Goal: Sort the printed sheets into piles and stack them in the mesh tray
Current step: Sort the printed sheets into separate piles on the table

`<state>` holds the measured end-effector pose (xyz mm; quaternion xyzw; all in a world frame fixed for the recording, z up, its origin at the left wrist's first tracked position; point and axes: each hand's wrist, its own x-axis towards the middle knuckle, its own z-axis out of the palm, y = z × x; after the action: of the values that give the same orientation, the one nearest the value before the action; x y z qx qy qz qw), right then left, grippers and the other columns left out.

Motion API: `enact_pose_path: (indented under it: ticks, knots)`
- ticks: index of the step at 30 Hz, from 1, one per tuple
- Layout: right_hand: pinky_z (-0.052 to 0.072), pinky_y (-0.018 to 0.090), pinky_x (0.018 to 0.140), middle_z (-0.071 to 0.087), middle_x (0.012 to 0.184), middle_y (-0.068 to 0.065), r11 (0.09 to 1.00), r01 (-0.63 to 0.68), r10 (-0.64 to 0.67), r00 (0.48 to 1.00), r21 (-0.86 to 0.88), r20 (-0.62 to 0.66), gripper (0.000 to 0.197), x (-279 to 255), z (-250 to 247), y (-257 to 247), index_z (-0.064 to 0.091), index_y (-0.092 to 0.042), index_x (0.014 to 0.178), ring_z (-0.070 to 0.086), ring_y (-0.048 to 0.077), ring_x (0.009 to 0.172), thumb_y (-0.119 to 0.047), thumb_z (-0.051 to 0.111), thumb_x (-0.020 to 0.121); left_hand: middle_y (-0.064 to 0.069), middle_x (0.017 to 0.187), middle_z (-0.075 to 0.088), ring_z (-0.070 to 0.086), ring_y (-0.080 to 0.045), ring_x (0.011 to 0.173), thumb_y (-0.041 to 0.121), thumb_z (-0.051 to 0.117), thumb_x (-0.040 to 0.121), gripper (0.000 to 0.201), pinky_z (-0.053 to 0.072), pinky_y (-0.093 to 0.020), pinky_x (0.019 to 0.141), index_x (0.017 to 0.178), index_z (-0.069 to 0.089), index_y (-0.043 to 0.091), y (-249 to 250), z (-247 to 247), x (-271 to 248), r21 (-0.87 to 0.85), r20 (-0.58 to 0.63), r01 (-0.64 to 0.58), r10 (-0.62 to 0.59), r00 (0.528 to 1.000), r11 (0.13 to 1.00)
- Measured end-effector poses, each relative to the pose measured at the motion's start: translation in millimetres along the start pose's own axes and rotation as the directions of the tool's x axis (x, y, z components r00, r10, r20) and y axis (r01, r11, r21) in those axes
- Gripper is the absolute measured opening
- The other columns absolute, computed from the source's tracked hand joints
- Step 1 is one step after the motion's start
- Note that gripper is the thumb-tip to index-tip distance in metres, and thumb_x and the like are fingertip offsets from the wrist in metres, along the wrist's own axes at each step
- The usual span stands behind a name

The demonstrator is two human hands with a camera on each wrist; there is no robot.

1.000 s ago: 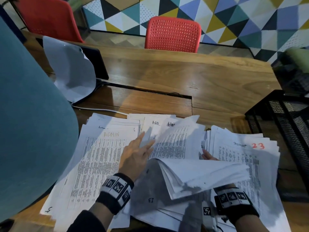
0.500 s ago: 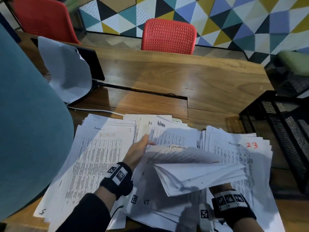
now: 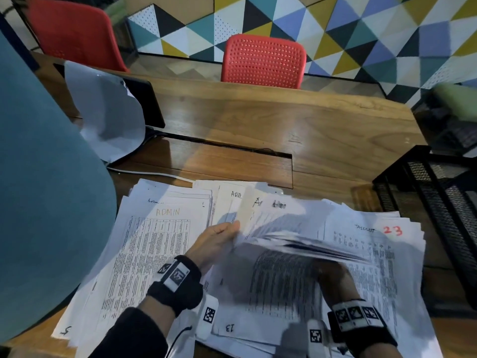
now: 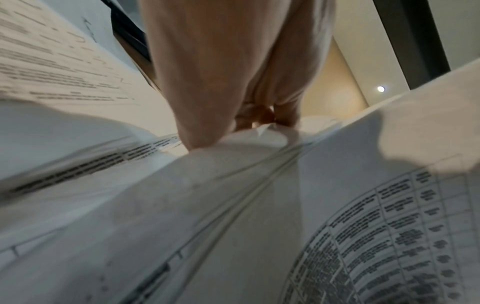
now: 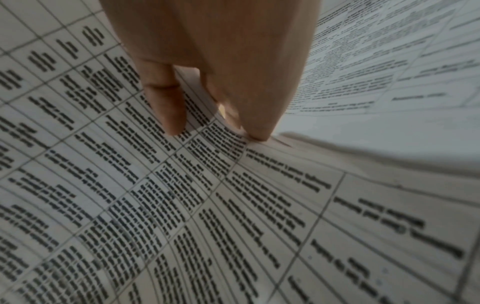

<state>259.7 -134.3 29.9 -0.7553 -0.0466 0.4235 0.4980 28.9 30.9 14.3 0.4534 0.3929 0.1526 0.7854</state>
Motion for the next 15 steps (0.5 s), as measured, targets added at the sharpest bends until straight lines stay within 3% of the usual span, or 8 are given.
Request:
enact_pose_path:
  ticks: [1, 3, 7, 9, 10, 12, 13, 15]
  knots:
    - [0.044, 0.029, 0.064, 0.058, 0.076, 0.009, 1.0, 0.017, -0.017, 1.0, -0.007, 0.01, 0.027, 9.6, -8.9, 7.8, 0.059, -0.012, 0.068, 0.058, 0.028, 0.083, 0.007, 0.056, 0.086, -0.009, 0.108, 0.058, 0.052, -0.024, 0.099, 0.062, 0.067, 0.084, 0.05, 0.041, -0.046, 0.103, 0.104, 0.06, 0.017, 1.9, 2.8, -2.7, 0.01, 0.007, 0.017, -0.017, 1.0, 1.0]
    - [0.044, 0.03, 0.057, 0.063, 0.074, 0.011, 0.999, 0.037, -0.037, 0.999, -0.029, 0.005, 0.031, 15.9, -0.9, 11.2, 0.067, -0.007, 0.065, 0.056, 0.023, 0.066, 0.013, 0.051, 0.082, -0.013, 0.116, 0.064, 0.058, -0.027, 0.102, 0.056, 0.057, 0.093, 0.057, 0.043, -0.048, 0.102, 0.109, 0.062, 0.002, -1.0, 3.5, -2.5, -0.014, -0.067, -0.015, 0.014, 0.998, 1.0]
    - [0.046, 0.03, 0.054, 0.066, 0.074, 0.009, 0.998, 0.046, -0.045, 0.998, 0.035, -0.039, 0.02, 15.4, 1.3, 16.8, 0.067, -0.006, 0.081, 0.058, 0.024, 0.067, 0.009, 0.054, 0.081, -0.026, 0.147, 0.044, 0.043, -0.042, 0.136, 0.059, 0.068, 0.083, 0.072, 0.032, -0.06, 0.113, 0.121, 0.059, -0.002, -16.0, 0.3, 2.5, -0.145, -0.258, -0.077, 0.037, 0.966, 0.986]
    - [0.047, 0.029, 0.05, 0.064, 0.077, 0.015, 0.995, 0.057, -0.055, 0.998, 0.081, -0.025, 0.018, 14.0, -0.8, 16.3, 0.063, 0.002, 0.085, 0.056, 0.029, 0.069, 0.013, 0.052, 0.077, -0.023, 0.128, 0.059, 0.056, -0.032, 0.122, 0.053, 0.076, 0.078, 0.056, 0.033, -0.058, 0.111, 0.085, 0.06, 0.0, -22.3, -0.2, 4.0, -0.13, -0.283, -0.102, 0.062, 0.957, 0.986]
    - [0.047, 0.029, 0.048, 0.063, 0.079, 0.019, 0.994, 0.063, -0.062, 0.998, 0.089, -0.012, 0.02, 13.9, -0.4, 16.4, 0.06, 0.006, 0.089, 0.056, 0.031, 0.069, 0.015, 0.05, 0.075, -0.012, 0.102, 0.067, 0.063, -0.018, 0.098, 0.051, 0.079, 0.076, 0.049, 0.042, -0.051, 0.102, 0.072, 0.055, 0.007, -22.2, 1.1, 3.6, -0.1, -0.292, -0.121, 0.088, 0.952, 0.988]
    - [0.049, 0.031, 0.047, 0.062, 0.086, 0.023, 0.996, 0.043, -0.044, 0.999, 0.076, 0.016, 0.022, 13.1, 0.9, 14.8, 0.055, 0.007, 0.094, 0.058, 0.033, 0.072, 0.013, 0.051, 0.073, -0.002, 0.072, 0.054, 0.056, -0.015, 0.066, 0.058, 0.079, 0.071, 0.05, 0.046, -0.041, 0.08, 0.067, 0.052, 0.016, -12.6, 9.1, -5.2, -0.069, -0.272, -0.147, 0.123, 0.954, 0.987]
    - [0.05, 0.031, 0.047, 0.061, 0.089, 0.022, 0.997, 0.03, -0.033, 0.999, 0.071, 0.039, 0.02, 12.6, 0.4, 13.5, 0.054, 0.004, 0.093, 0.058, 0.033, 0.073, 0.012, 0.053, 0.075, -0.006, 0.073, 0.057, 0.061, -0.024, 0.068, 0.064, 0.074, 0.073, 0.052, 0.048, -0.037, 0.079, 0.073, 0.055, 0.016, -8.2, 11.7, -8.4, -0.049, -0.245, -0.135, 0.12, 0.962, 0.99]
    - [0.052, 0.031, 0.046, 0.06, 0.097, 0.021, 0.997, -0.014, 0.008, 0.997, 0.077, 0.077, 0.016, 14.0, -0.1, 13.0, 0.056, 0.003, 0.093, 0.058, 0.031, 0.078, 0.01, 0.057, 0.08, -0.003, 0.103, 0.073, 0.07, -0.028, 0.1, 0.069, 0.051, 0.089, 0.053, 0.052, -0.041, 0.095, 0.097, 0.067, 0.018, -4.0, 12.7, -14.1, 0.002, -0.184, -0.061, 0.06, 0.981, 0.998]
